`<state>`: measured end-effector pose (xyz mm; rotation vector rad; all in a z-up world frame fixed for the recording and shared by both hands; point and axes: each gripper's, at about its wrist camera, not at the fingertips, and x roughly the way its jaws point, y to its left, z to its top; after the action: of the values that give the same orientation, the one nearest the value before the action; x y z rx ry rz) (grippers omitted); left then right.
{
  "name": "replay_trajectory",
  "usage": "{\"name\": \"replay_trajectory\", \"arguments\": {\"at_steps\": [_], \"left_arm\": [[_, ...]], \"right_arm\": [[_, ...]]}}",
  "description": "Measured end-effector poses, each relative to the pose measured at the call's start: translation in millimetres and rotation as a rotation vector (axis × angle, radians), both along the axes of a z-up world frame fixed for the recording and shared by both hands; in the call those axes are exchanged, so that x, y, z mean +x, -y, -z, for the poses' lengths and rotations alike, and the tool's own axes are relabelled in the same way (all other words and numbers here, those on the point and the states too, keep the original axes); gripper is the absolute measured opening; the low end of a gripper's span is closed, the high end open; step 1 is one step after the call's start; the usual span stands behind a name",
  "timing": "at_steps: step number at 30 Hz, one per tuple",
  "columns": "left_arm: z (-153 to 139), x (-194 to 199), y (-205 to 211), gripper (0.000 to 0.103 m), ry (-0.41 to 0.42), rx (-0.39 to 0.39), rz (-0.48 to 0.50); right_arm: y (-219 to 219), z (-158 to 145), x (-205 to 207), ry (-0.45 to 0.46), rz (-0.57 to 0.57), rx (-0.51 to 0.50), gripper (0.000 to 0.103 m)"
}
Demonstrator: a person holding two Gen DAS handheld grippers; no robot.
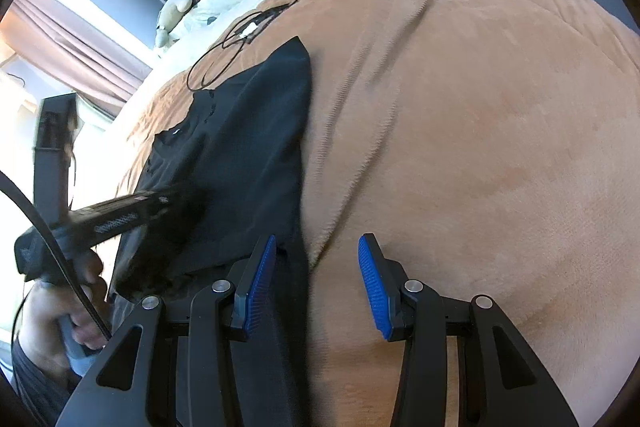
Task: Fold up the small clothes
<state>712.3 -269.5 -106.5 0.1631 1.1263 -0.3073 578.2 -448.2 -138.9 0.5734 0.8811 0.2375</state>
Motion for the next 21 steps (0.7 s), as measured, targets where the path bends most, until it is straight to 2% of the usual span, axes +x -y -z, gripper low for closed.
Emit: {"name": "replay_trajectory", "arguments": {"at_steps": [2,9,12,15,16,21], "left_arm": [[-16.9,0.2,-20.5,0.008,0.004,-0.053,-0.023],[-66.7,-8.2,-55.6,0.007,0.09,-0.109,-0.008],[-73.1,-9.0,-60.2,0.007,0.085,-0.139,-0.003],[-69.6,-12.4,-57.4,0.007,0.089,-0.122,0.009],[-69.8,-14.2,-58.9,0.007,0.097,-0.116,0.012],[-83.2,-13.1,-81.3,0.007,0.137,-0.131,-0.018]], "right_arm": [[-3.8,-2.0,2.7,0.001,-0.002,-0.004,0.041],[-21.7,-3.1,16.7,-0.009,-0.014,-0.023,0.041],[-28.5,-5.0,22.4,-0.017,-0.014,-0.019,0.041],[-33.7,-8.0,27.3,-0.021,-0.014,-0.003,0.042],[-35.3,-8.7,28.9,-0.023,-0.013,-0.013,0.045],[-40.2,-7.0,34.1,-0.045,0.004,-0.085,0.045]]}}
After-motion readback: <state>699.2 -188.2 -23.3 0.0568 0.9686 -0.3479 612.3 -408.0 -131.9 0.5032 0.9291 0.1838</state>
